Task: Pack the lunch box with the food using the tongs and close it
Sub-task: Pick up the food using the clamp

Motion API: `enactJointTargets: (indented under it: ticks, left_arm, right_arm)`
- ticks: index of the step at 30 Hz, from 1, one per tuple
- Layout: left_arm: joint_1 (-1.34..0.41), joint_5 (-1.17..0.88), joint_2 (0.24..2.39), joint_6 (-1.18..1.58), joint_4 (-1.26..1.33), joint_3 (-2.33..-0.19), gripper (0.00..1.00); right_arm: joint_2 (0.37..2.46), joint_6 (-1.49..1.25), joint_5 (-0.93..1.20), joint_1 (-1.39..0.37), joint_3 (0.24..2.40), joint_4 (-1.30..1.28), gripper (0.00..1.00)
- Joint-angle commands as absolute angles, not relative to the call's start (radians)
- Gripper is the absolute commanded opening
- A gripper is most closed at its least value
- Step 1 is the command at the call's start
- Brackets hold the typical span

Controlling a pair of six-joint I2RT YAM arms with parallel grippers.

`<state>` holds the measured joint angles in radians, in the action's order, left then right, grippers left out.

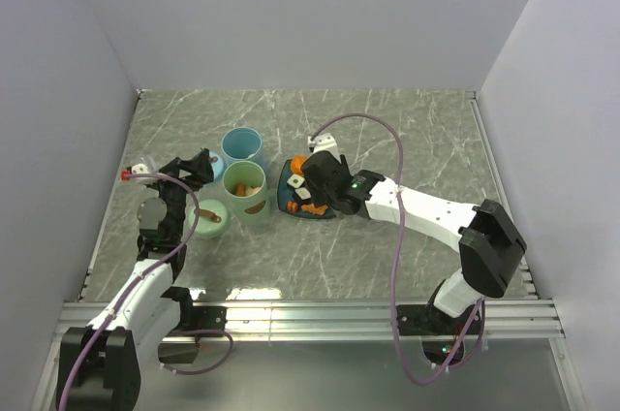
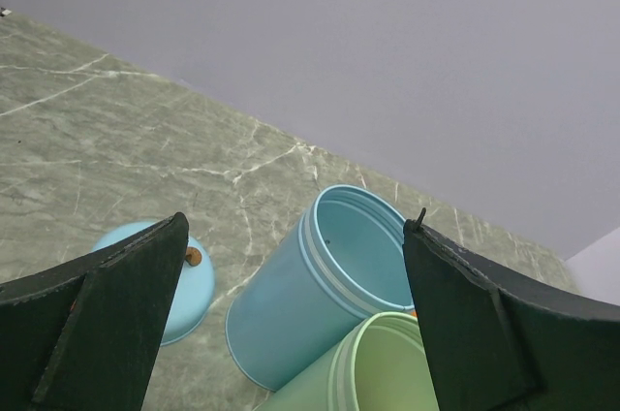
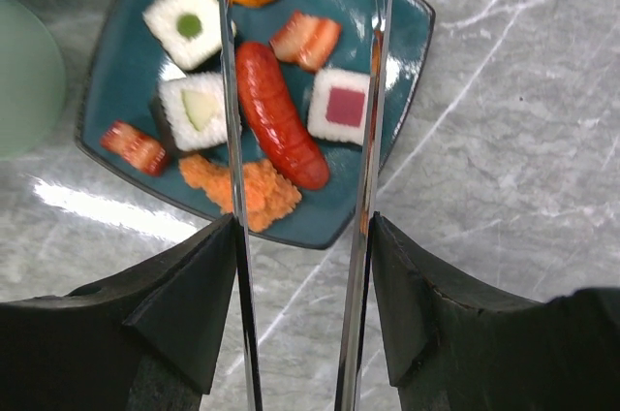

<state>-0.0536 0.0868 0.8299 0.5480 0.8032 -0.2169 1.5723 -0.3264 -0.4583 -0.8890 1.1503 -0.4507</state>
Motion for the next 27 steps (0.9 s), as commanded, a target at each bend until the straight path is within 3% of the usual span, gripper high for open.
enactJointTargets:
  ticks: [1, 9, 27]
  left_arm:
    - [-0.049, 0.087, 0.834, 0.569, 0.842, -0.227, 0.99]
    - [-0.049, 0.087, 0.831, 0.569, 0.844, -0.227, 0.99]
    - [-0.049, 0.090, 0.821, 0.569, 0.838, -0.225, 0.99]
  right_arm:
    - [1.560, -0.314, -0.474, -0.884, 1.204, -0.396, 0.63]
    - [1.528, -0.302, -0.453, -0.884, 1.216, -0.385, 0.63]
    - [1.689, -0.279, -0.387, -0.864, 1.295, -0.403, 0.59]
